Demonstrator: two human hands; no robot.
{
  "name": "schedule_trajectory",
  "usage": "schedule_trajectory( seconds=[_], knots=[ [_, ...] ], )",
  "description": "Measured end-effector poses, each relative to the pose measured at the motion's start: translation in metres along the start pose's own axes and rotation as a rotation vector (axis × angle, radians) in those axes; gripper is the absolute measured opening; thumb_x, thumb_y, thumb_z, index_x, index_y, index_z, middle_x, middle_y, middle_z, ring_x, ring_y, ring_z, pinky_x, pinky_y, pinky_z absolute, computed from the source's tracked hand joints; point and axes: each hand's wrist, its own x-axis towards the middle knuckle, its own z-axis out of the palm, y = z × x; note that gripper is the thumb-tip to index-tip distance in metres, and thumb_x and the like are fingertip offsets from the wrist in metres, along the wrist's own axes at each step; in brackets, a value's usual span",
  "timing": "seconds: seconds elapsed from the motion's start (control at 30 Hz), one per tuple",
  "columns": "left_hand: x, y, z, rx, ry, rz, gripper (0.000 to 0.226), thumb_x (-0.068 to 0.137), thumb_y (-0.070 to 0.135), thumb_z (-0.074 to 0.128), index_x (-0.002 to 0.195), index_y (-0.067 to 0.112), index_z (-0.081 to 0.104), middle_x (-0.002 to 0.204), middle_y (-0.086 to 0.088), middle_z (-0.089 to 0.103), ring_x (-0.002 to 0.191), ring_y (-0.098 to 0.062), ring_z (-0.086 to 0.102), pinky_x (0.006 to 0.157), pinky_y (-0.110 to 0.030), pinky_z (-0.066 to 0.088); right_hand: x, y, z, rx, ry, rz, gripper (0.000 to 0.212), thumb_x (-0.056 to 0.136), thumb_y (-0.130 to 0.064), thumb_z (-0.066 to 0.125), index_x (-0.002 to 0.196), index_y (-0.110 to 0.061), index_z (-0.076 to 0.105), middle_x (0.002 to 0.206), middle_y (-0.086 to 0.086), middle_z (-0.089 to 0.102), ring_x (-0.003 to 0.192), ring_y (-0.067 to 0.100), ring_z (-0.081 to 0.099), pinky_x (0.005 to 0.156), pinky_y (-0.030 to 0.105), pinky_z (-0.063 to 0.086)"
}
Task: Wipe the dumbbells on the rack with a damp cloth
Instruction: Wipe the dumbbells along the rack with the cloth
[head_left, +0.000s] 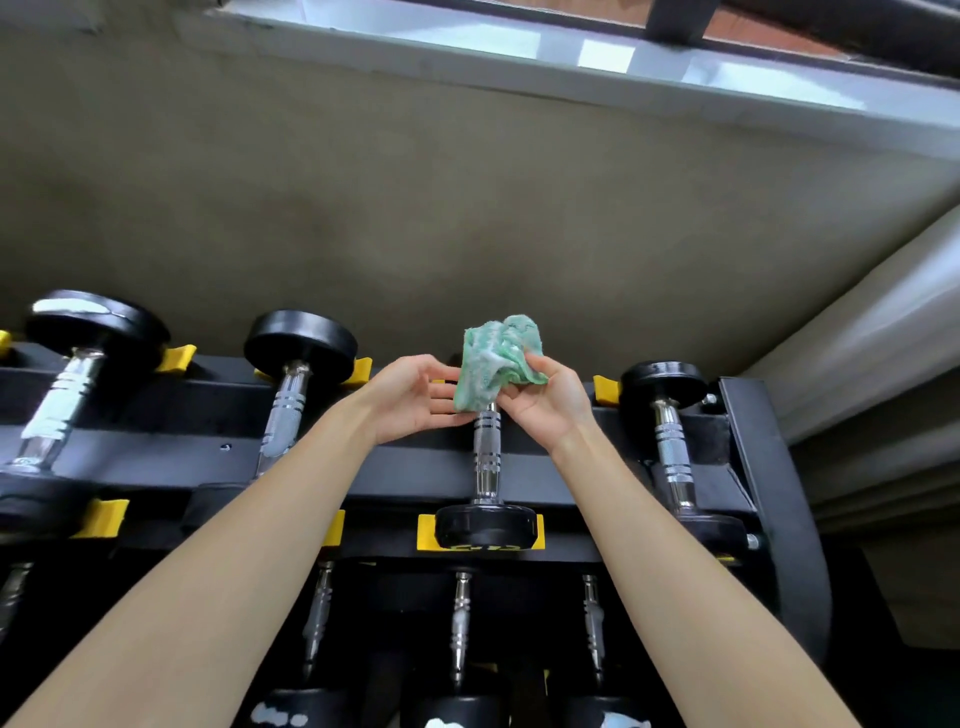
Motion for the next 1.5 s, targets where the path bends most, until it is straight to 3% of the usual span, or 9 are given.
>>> schedule_trajectory(
  seconds=[0.2,0.5,0.8,1.0,1.13,1.2,1.3,1.37,1.5],
  knots=[
    [-0.005,-0.004,0.011,0.189,0.08,0.101,0.007,0.088,0.008,0.057,0.09,0.006,0.063,0.088,-0.01,0.065,0.077,-0.017,0.063,0.075,-0.027,0.057,-0.011,-0.001,-0.018,-0.016,0.023,-0.087,0.022,0.095,-0.003,0.038,0.11,-0.004,0.054,0.108,0.019,0.06,0.096,0.032,0.06,0.089,0.047,0.045],
    [-0.003,-0.008,0.029,0.016,0.286,0.304,0.01,0.089,0.006,0.055,0.079,0.01,0.057,0.078,-0.004,0.063,0.071,-0.013,0.061,0.069,-0.026,0.052,-0.025,0.011,-0.027,-0.18,0.096,-0.324,0.029,0.092,0.013,0.036,0.1,-0.014,0.046,0.108,0.009,0.054,0.104,0.029,0.056,0.071,0.042,0.052],
    [-0.004,-0.011,0.061,0.392,0.24,0.426,0.018,0.094,0.018,0.05,0.089,0.007,0.063,0.095,-0.004,0.064,0.088,-0.017,0.06,0.082,-0.034,0.054,-0.032,0.022,-0.025,-0.244,0.154,-0.336,0.029,0.095,0.001,0.043,0.119,-0.013,0.038,0.115,0.011,0.054,0.109,0.03,0.055,0.087,0.045,0.05],
    [-0.006,-0.013,0.061,0.74,0.164,0.485,0.029,0.082,-0.005,0.06,0.109,0.003,0.067,0.085,-0.005,0.06,0.069,-0.01,0.052,0.061,-0.01,0.048,-0.042,0.008,-0.034,-0.144,-0.026,-0.185,0.035,0.091,-0.029,0.04,0.114,-0.009,0.059,0.115,0.017,0.06,0.109,0.032,0.056,0.103,0.049,0.039],
    [-0.001,-0.016,0.066,0.922,0.196,0.547,0.037,0.07,-0.002,0.076,0.102,0.013,0.067,0.104,-0.001,0.053,0.094,-0.023,0.056,0.09,-0.035,0.049,-0.043,0.009,-0.037,-0.21,-0.044,-0.143,0.021,0.092,-0.024,0.054,0.107,-0.011,0.061,0.107,0.012,0.065,0.1,0.025,0.062,0.099,0.044,0.045],
    [-0.001,-0.017,0.069,0.972,0.178,0.546,0.042,0.07,-0.001,0.076,0.108,0.013,0.065,0.106,-0.001,0.05,0.098,-0.021,0.053,0.091,-0.03,0.049,-0.042,0.008,-0.038,-0.169,-0.036,-0.13,0.015,0.091,-0.013,0.056,0.104,-0.01,0.061,0.102,0.013,0.066,0.094,0.024,0.063,0.093,0.041,0.049],
    [-0.006,-0.014,0.066,0.825,0.198,0.561,0.04,0.075,-0.004,0.068,0.111,0.015,0.065,0.104,0.002,0.054,0.078,-0.007,0.048,0.064,-0.006,0.043,-0.04,0.002,-0.043,-0.086,-0.006,-0.142,0.016,0.089,-0.007,0.057,0.104,-0.007,0.058,0.104,0.015,0.064,0.093,0.025,0.063,0.09,0.041,0.05],
    [-0.005,-0.01,0.055,0.563,0.316,0.545,0.036,0.08,-0.006,0.056,0.108,0.016,0.065,0.105,-0.002,0.058,0.082,-0.009,0.052,0.065,-0.014,0.043,-0.036,0.0,-0.046,-0.138,0.075,-0.203,0.024,0.087,-0.004,0.06,0.11,-0.006,0.054,0.108,0.015,0.061,0.094,0.025,0.062,0.082,0.04,0.055],
    [0.004,-0.013,0.027,0.405,0.532,0.405,0.025,0.089,0.0,0.047,0.102,0.015,0.062,0.1,-0.003,0.06,0.077,-0.009,0.054,0.067,-0.022,0.042,-0.021,0.003,-0.051,-0.739,0.263,-0.477,0.034,0.078,0.001,0.068,0.095,-0.018,0.046,0.099,0.002,0.056,0.091,0.017,0.058,0.073,0.028,0.052]
  ],
)
